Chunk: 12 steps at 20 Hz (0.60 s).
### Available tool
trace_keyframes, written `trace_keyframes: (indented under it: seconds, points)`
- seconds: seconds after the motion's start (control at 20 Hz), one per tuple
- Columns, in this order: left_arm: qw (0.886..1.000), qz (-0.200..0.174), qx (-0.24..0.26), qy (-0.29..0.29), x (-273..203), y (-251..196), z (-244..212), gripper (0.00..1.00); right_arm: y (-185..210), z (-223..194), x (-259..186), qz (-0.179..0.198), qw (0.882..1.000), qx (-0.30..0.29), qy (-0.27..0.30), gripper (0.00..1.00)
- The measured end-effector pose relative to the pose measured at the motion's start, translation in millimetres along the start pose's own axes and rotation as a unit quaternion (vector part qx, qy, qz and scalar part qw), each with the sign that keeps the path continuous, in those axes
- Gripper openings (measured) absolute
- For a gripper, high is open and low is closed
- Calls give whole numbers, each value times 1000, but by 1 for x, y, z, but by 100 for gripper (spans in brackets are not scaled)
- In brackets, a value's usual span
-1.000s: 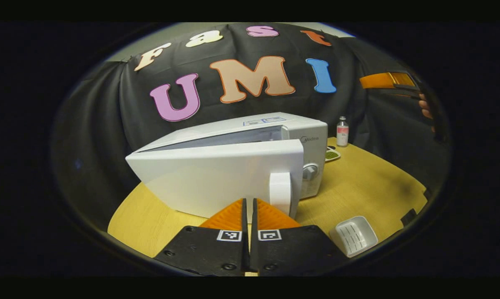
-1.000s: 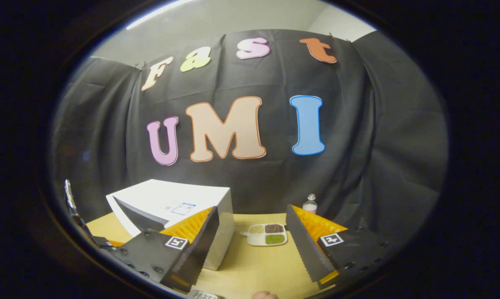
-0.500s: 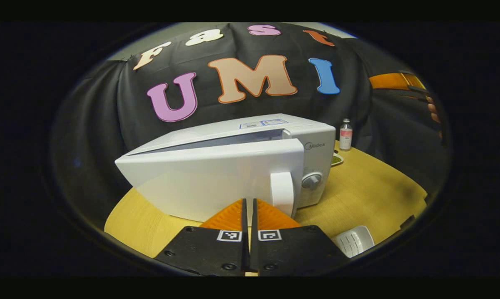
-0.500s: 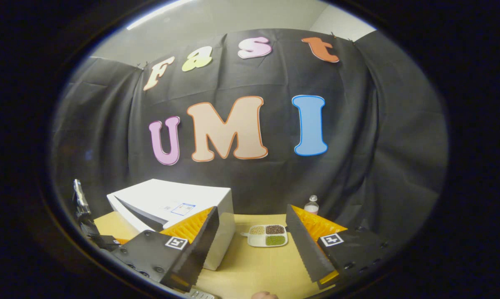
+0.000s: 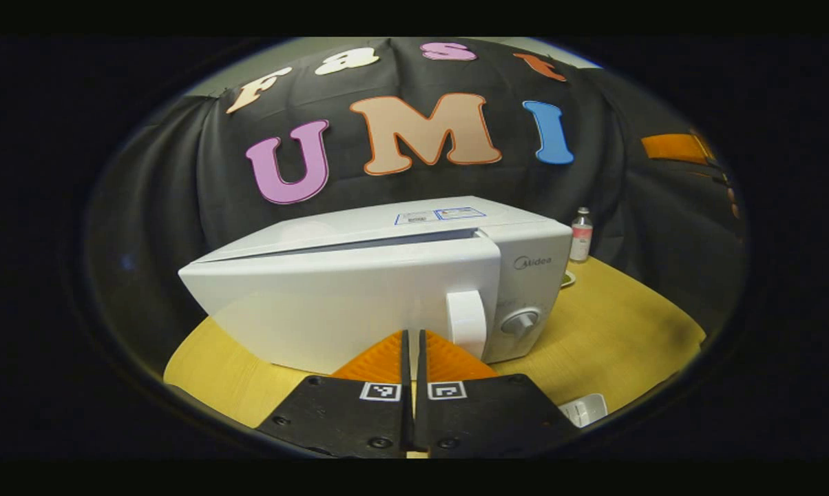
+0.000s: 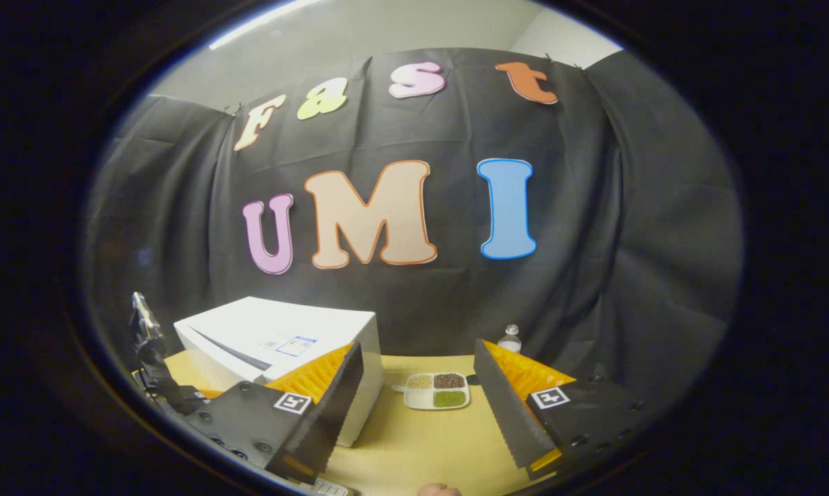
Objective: Open the microwave oven with the left hand, put the food in, and close the microwave oven.
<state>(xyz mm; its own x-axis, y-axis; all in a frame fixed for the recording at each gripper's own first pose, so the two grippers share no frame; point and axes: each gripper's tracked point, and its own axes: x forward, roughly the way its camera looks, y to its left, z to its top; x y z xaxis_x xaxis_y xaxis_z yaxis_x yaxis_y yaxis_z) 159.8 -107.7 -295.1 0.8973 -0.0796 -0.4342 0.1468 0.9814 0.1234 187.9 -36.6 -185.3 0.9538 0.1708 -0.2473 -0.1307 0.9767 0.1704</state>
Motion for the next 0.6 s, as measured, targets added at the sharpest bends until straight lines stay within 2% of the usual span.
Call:
trace_keyframes:
  seconds: [0.4, 0.45, 0.6]
  points:
    - [999, 17, -45, -14, 10, 3, 12, 0, -11, 1, -3, -8, 1000, -7, -1, 99]
    - [999, 20, -44, -11, 11, 4, 9, 0, -10, 1, -2, -7, 1000, -7, -1, 92]
    - [998, 26, -51, -14, 14, 4, 10, 0, -9, 0, -4, -7, 1000, -11, 0, 92]
